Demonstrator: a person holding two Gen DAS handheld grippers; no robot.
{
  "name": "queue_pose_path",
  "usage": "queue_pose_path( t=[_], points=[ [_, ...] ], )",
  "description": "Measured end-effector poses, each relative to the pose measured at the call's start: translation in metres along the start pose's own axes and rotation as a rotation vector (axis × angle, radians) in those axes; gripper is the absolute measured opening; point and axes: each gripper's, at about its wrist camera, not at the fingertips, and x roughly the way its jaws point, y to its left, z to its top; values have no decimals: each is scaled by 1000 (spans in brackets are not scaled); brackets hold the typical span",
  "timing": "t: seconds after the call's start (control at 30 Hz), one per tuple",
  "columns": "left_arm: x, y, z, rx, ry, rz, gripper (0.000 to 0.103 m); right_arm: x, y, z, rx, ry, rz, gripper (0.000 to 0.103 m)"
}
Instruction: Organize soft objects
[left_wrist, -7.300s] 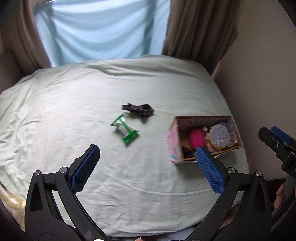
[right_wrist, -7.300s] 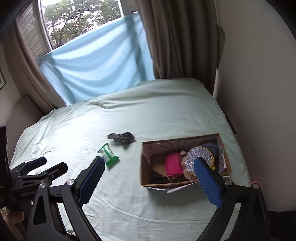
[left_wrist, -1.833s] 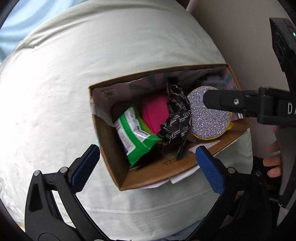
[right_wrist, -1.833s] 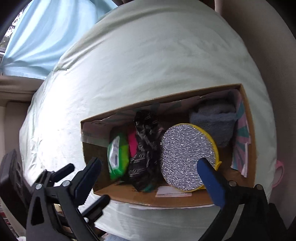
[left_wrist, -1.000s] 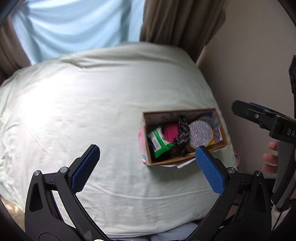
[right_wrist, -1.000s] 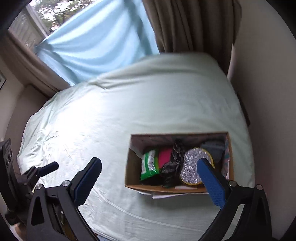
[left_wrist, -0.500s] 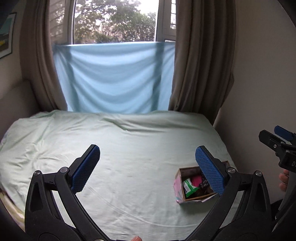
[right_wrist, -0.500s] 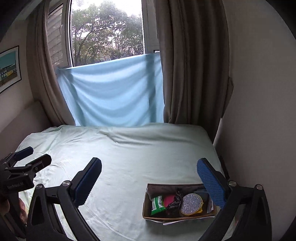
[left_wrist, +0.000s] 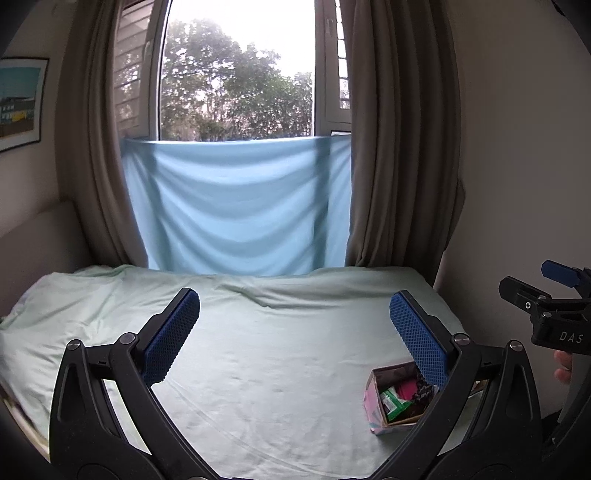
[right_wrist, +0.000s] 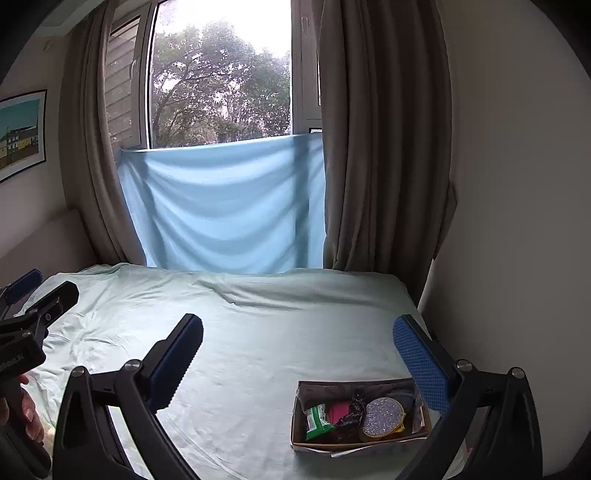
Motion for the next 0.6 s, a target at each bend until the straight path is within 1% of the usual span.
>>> queue_pose_path(
  t=[0.3, 0.6],
  points=[
    [1, -1, -3, -14, 12, -17, 103, -5, -1, 4, 5, -11, -19, 103],
    [1, -6, -2, -8, 24, -18, 103, -5, -5, 4, 16, -10, -23, 103]
  ],
)
